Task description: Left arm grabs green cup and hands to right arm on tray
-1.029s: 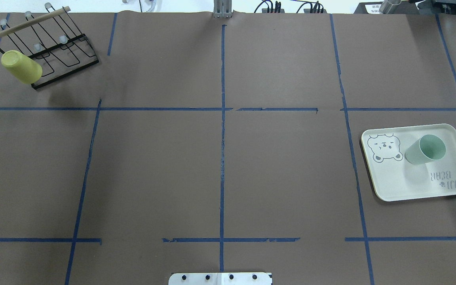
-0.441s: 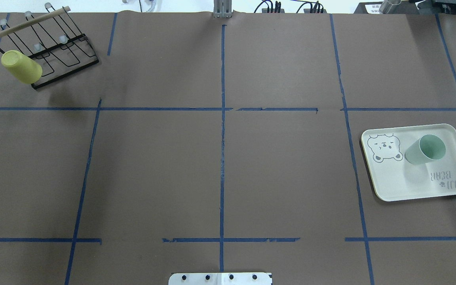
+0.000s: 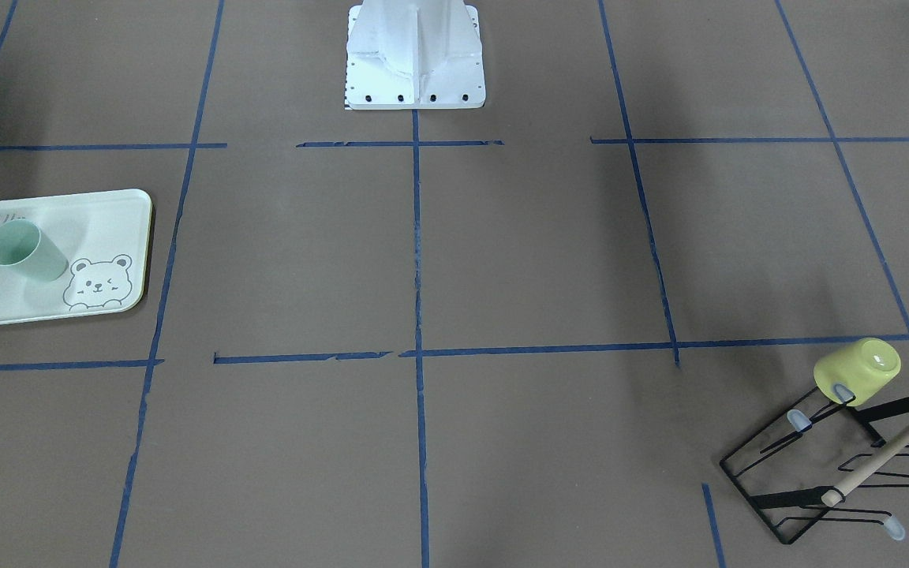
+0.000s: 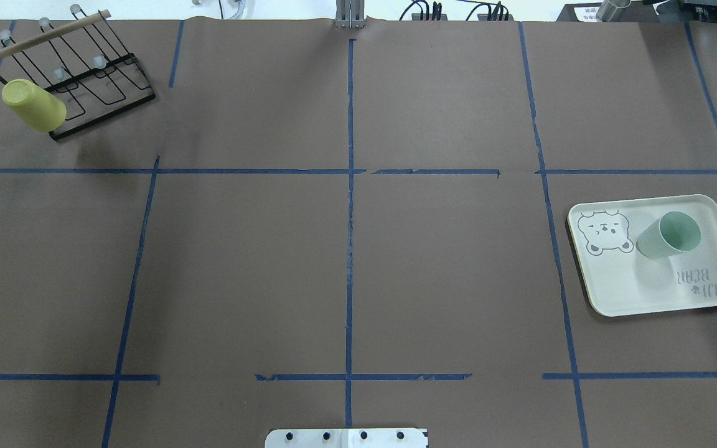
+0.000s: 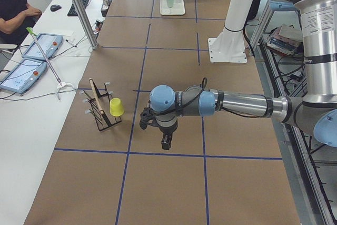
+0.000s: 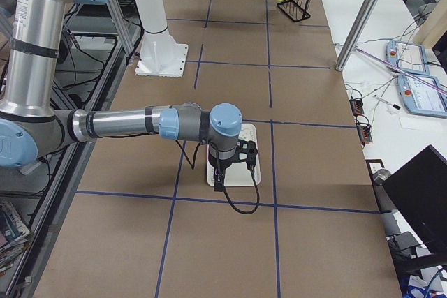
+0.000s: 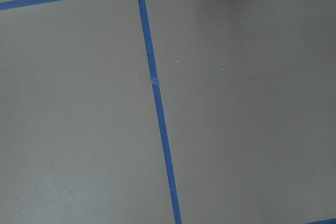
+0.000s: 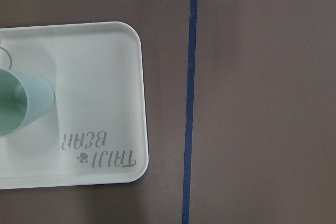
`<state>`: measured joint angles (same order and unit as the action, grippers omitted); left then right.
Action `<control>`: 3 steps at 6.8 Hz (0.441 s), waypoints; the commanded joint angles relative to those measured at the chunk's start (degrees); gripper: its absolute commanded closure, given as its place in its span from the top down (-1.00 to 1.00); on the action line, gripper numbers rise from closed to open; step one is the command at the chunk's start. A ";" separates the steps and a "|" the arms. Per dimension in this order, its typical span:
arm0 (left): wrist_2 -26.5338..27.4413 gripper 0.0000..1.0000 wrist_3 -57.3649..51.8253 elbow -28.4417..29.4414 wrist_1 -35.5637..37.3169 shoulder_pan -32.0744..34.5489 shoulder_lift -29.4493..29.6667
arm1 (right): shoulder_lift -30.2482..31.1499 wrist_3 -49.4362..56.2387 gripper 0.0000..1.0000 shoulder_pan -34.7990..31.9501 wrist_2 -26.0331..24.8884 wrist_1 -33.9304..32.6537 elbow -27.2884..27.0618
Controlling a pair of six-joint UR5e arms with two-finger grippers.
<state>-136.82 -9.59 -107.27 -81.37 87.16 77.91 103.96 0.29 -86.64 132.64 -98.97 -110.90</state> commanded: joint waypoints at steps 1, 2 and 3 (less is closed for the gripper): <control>-0.03 1.00 0.01 1.87 -0.02 -0.06 0.22 | 0.45 -0.03 1.00 -0.02 0.42 0.18 -0.28; -0.11 1.00 0.35 1.97 0.07 -0.15 0.31 | 0.45 -0.03 1.00 -0.02 0.51 0.27 -0.28; -0.12 1.00 3.06 2.06 -0.02 -0.15 0.40 | 0.45 -0.03 1.00 -0.02 0.60 0.27 -0.28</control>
<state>-136.90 -8.67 -105.45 -81.34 87.04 78.20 104.36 0.26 -86.66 133.12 -98.75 -111.16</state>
